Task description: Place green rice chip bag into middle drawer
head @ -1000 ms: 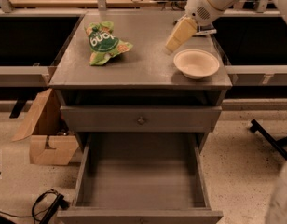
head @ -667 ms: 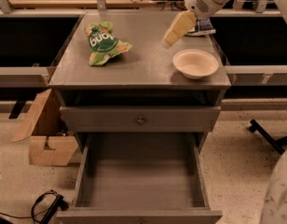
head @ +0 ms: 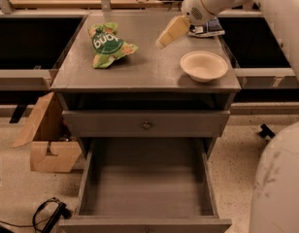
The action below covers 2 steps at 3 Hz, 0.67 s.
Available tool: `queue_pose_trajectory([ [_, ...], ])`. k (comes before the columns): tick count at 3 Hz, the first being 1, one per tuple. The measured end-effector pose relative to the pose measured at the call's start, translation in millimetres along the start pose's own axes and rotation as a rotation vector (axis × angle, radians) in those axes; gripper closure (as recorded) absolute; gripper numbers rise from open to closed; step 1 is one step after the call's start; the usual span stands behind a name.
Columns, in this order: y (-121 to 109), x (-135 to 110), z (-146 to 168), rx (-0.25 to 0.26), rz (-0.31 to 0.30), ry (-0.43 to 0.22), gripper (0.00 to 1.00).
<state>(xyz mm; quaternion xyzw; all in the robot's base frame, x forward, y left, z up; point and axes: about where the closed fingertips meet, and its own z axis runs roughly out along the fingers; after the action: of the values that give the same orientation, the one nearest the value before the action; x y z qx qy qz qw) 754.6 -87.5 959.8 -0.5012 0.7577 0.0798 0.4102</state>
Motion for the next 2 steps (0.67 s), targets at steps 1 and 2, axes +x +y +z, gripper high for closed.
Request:
queue_pose_trajectory([
  [1,-16,-36,74,-0.026,0.037,-0.226,0.00],
  [2,-17,-66,136,-0.086,0.072,-0.370,0.00],
])
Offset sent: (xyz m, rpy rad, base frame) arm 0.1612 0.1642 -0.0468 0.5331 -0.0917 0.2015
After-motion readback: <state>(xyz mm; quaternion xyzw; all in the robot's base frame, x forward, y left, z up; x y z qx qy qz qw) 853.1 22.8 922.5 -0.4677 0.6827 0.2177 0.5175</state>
